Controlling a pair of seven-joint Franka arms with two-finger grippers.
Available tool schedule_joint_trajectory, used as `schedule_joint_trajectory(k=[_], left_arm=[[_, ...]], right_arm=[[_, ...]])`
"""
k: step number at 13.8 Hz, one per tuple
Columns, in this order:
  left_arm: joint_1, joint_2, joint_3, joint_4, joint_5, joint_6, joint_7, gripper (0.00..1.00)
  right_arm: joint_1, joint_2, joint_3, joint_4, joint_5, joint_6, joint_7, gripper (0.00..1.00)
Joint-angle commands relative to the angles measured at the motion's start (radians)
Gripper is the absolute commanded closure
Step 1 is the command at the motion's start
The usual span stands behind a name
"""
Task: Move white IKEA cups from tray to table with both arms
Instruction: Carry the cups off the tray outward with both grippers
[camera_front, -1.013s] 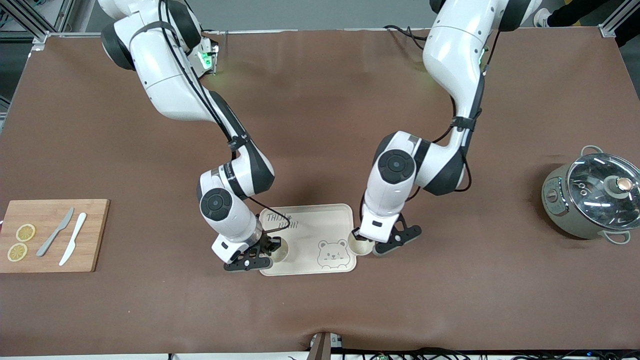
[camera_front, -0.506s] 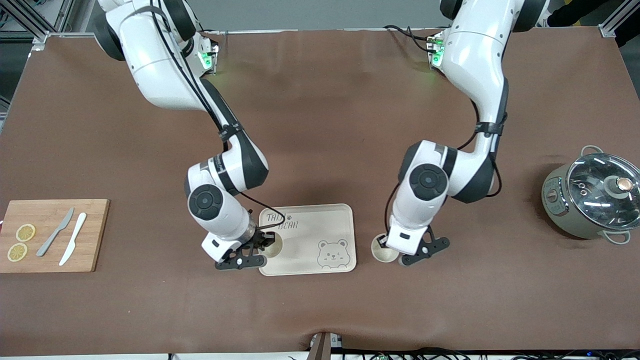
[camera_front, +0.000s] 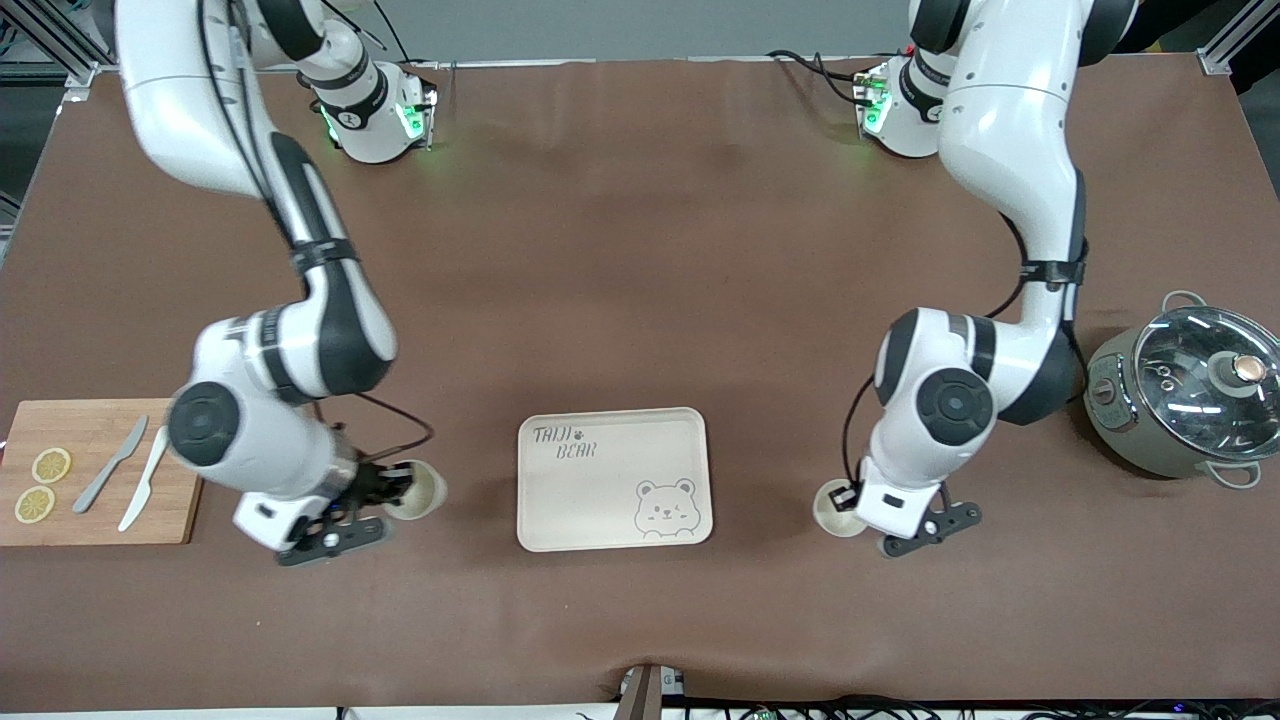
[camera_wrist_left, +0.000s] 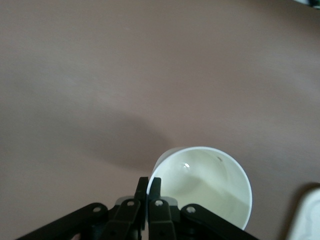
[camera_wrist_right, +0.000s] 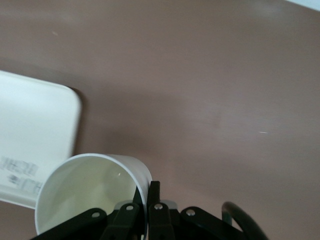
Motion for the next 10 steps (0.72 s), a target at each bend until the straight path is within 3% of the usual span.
schedule_joint_trajectory(k=[1,5,10], left_arm=[[0.057,-0.027,-0.01,-0.037,0.003,-0.016,0.064,1.0],[0.143,-0.02,-0.012,-0.048,0.003,-0.016,0.115,1.0],[0.237,-0.004,-0.015,-0.045,0.0,-0.013,0.132,1.0]], right_arm=[[-0.096,-0.045,0.024,-0.077,0.009,0.008,-0.164,1.0],[-0.167,-0.03,0.024,-0.078,0.041,0.034,-0.304,1.0],[-0.182,0.006,0.023,-0.113,0.043,0.129,-0.352,1.0]])
